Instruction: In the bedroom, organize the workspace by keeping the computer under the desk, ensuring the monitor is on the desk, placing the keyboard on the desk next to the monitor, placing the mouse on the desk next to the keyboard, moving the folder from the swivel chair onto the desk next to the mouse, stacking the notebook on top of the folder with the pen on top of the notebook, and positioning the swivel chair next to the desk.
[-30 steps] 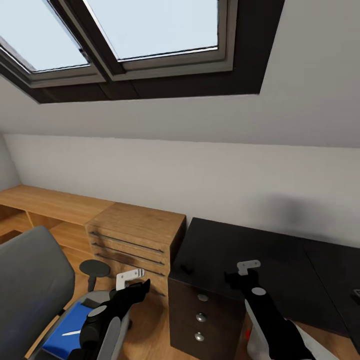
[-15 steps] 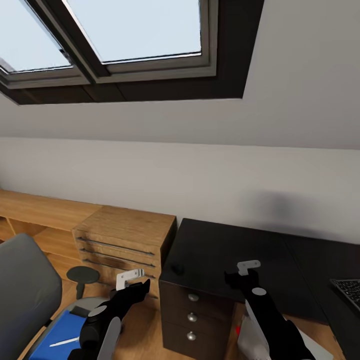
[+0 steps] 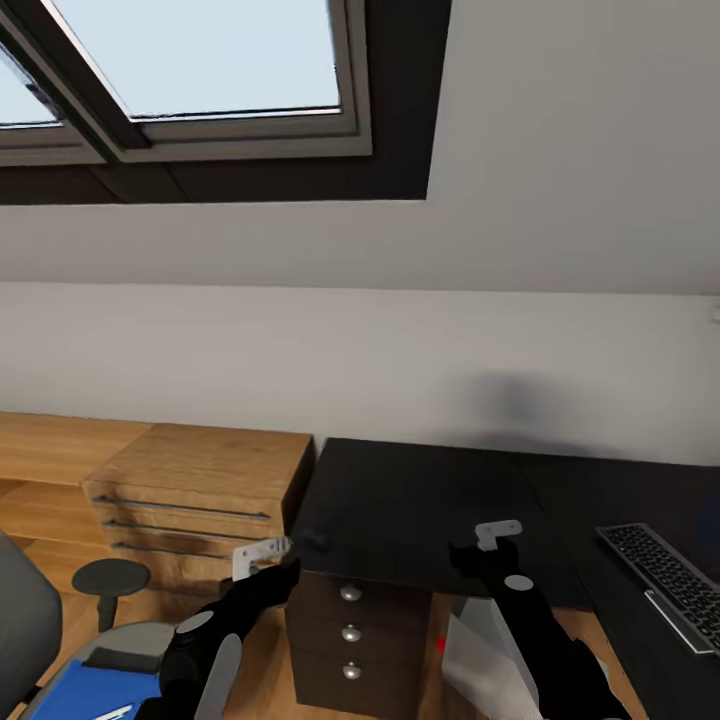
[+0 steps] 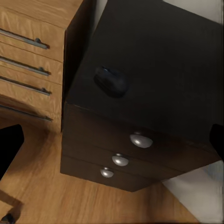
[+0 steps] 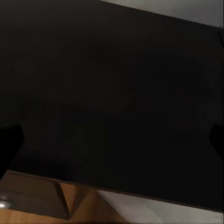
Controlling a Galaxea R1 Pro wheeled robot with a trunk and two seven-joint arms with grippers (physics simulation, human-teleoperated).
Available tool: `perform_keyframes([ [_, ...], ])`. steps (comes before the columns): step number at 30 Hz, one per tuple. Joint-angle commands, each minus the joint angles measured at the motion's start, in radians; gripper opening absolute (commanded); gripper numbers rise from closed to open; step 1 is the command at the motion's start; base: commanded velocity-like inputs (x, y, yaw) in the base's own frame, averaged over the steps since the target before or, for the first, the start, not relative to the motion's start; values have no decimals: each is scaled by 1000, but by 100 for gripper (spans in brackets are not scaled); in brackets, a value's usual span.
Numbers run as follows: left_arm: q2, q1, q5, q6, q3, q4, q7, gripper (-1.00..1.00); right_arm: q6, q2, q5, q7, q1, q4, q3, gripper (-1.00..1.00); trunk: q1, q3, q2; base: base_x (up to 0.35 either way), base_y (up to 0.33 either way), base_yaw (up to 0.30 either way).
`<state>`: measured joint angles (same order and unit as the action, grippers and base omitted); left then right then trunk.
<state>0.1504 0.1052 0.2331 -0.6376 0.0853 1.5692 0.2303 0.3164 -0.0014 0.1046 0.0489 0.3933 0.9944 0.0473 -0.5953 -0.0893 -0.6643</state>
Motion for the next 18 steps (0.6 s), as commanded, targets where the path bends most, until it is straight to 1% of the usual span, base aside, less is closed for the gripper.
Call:
perform_keyframes([
  [1,0,1,11,-4,1,1,9,100,7,0,10,3,1,1,2,100,0,-2,-2,0,0,-298],
  [16,2,1,9,-2,2,-18,9,100,-9,1,10,4,1,0,3,100,0,-2,-2,0,0,-297],
  [18,2,1,9,-2,2,-20,9,100,-10,2,10,3,1,0,4,100,0,-3,-2,0,0,-204],
])
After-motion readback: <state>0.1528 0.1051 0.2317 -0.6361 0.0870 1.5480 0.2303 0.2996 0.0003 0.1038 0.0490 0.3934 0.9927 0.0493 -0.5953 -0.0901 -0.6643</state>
